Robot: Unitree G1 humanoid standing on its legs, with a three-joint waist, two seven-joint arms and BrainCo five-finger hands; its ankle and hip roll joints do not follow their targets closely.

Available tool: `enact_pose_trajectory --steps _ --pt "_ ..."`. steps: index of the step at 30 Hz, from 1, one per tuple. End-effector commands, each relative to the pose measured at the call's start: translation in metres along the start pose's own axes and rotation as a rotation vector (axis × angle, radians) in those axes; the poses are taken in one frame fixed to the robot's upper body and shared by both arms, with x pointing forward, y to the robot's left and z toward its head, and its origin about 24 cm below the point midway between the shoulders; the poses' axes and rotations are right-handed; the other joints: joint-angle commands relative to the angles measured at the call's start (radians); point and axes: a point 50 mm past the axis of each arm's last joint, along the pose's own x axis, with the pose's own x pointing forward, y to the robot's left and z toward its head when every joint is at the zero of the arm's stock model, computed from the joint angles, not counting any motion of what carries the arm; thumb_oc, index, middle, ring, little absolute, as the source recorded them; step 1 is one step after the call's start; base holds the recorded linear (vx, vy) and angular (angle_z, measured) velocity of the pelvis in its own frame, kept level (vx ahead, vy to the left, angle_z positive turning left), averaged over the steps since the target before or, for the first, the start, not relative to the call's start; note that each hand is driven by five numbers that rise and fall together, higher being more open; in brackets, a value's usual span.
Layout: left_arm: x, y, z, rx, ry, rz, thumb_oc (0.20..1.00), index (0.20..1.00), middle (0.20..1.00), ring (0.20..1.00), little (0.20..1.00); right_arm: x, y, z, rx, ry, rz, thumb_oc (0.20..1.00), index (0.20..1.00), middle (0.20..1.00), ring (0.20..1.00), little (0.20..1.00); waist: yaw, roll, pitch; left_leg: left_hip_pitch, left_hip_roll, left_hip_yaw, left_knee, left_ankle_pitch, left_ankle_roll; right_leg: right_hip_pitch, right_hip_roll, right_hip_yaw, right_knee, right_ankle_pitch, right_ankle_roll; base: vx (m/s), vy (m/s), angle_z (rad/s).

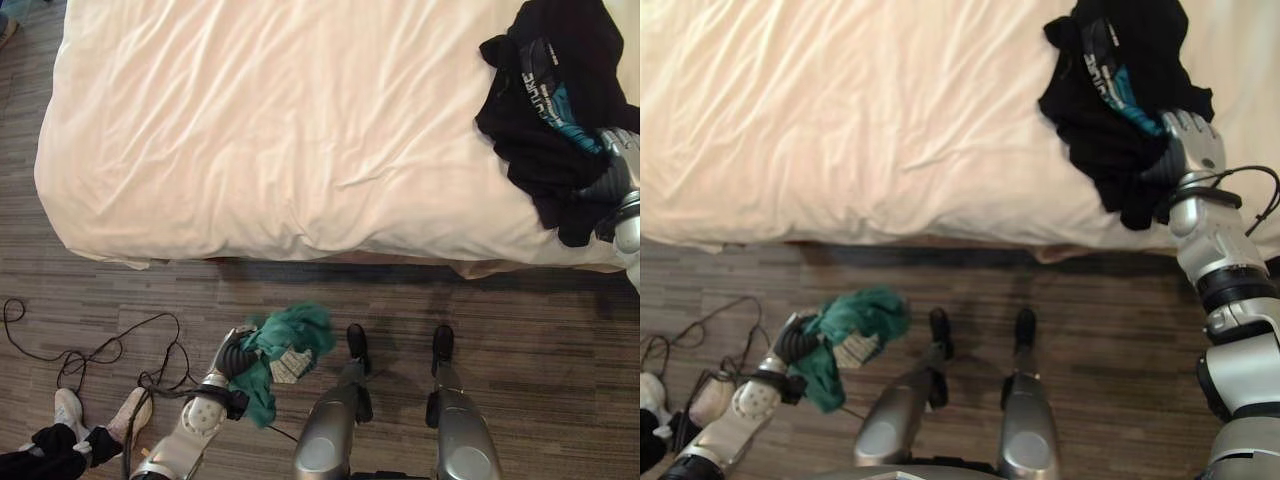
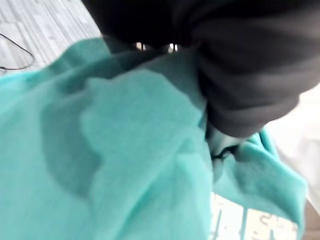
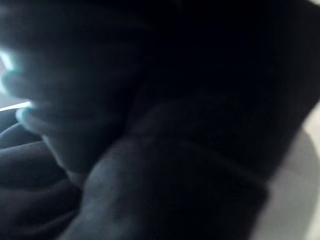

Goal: Tidy up the quilt and then pick up the clothes from the bed and put them into the laundry hamper.

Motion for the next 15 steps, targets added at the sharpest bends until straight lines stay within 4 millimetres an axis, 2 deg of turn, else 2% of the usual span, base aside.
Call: enact_pose_trajectory --steps 1,2,3,5,6,7,8,9,10,13,15 --pt "0.015 0.021 0.031 0.006 -0.129 0.077 0.2 0.2 0.2 0.2 0.2 -0.001 0.015 0.0 0.026 0.042 0.088 0.2 0.2 0.2 0.2 0.2 0.0 -0.052 -0.02 0.046 0.098 0.079 0.001 -0.041 -0.137 -0.043 -0.053 0.022 0.087 -0.15 0.069 -0.01 0.061 0.08" --pt "0.019 0.017 0.033 0.025 -0.13 0.063 0.2 0.2 0.2 0.2 0.2 -0.01 0.029 -0.002 0.079 0.046 0.126 0.2 0.2 0.2 0.2 0.2 -0.005 -0.056 -0.019 0.06 0.096 0.074 0.001 -0.048 -0.134 -0.027 -0.054 0.018 0.088 -0.156 0.07 -0.01 0.043 0.1" --pt "0.019 0.017 0.033 0.026 -0.131 0.063 0.2 0.2 0.2 0.2 0.2 -0.01 0.029 -0.002 0.079 0.047 0.125 0.2 0.2 0.2 0.2 0.2 -0.004 -0.056 -0.02 0.057 0.097 0.074 0.001 -0.046 -0.134 -0.029 -0.054 0.019 0.087 -0.153 0.069 -0.01 0.077 0.12" --pt "0.021 0.014 0.036 0.025 -0.139 0.055 0.2 0.2 0.2 0.2 0.2 -0.026 0.047 -0.004 0.15 0.048 0.167 0.2 0.2 0.2 0.2 0.2 -0.014 -0.065 -0.024 0.071 0.094 0.073 0.001 -0.055 -0.129 -0.013 -0.056 0.018 0.082 -0.155 0.069 0.01 0.083 0.13" --pt "0.023 0.009 0.037 0.014 -0.134 0.049 0.2 0.2 0.2 0.2 0.2 -0.058 0.072 -0.006 0.265 0.053 0.221 0.2 0.2 0.2 0.2 0.2 -0.029 -0.084 -0.035 0.102 0.088 0.074 0.001 -0.078 -0.12 0.019 -0.061 0.015 0.074 -0.157 0.074 0.02 0.079 0.08" --pt "0.023 0.009 0.037 0.015 -0.134 0.048 0.2 0.2 0.2 0.2 0.2 -0.059 0.072 -0.007 0.265 0.055 0.221 0.2 0.2 0.2 0.2 0.2 -0.026 -0.084 -0.038 0.099 0.089 0.074 0.001 -0.076 -0.119 0.016 -0.06 0.016 0.072 -0.154 0.073 0.03 0.101 0.09" --pt "0.023 0.009 0.036 0.021 -0.127 0.049 0.2 0.2 0.2 0.2 0.2 -0.071 0.078 -0.007 0.302 0.048 0.229 0.2 0.2 0.2 0.2 0.2 -0.034 -0.093 -0.044 0.112 0.086 0.076 0.001 -0.085 -0.115 0.03 -0.062 0.018 0.066 -0.153 0.074 0.06 0.104 0.09" --pt "0.024 0.009 0.03 0.024 -0.089 0.059 0.2 0.2 0.2 0.2 0.2 -0.108 0.103 -0.015 0.425 0.115 0.294 0.2 0.2 0.2 0.2 0.2 -0.054 -0.12 -0.069 0.146 0.078 0.08 0.001 -0.111 -0.105 0.06 -0.069 0.017 0.058 -0.153 0.079 0.06 0.104 0.04" --pt "0.024 0.009 0.03 0.025 -0.089 0.058 0.2 0.2 0.2 0.2 0.2 -0.108 0.103 -0.015 0.425 0.117 0.294 0.2 0.2 0.2 0.2 0.2 -0.052 -0.12 -0.072 0.143 0.078 0.081 0.001 -0.108 -0.105 0.057 -0.069 0.018 0.057 -0.15 0.078 0.11 0.087 0.02" --pt "0.021 0.003 0.014 0.019 -0.012 0.05 0.2 0.2 0.2 0.2 0.2 -0.159 0.137 -0.022 0.625 0.271 0.377 0.2 0.2 0.2 0.2 0.2 -0.077 -0.157 -0.113 0.196 0.065 0.089 0.001 -0.138 -0.089 0.108 -0.079 0.021 0.048 -0.152 0.086 0.08 0.109 -0.04" --pt "0.016 -0.005 -0.002 -0.037 0.066 0.07 0.2 0.2 0.2 0.2 0.2 -0.194 0.161 -0.02 0.98 0.486 0.366 0.2 0.2 0.2 0.2 0.2 -0.095 -0.179 -0.139 0.224 0.055 0.094 0.001 -0.151 -0.079 0.129 -0.087 0.027 0.052 -0.149 0.094 0.05 0.169 -0.22"
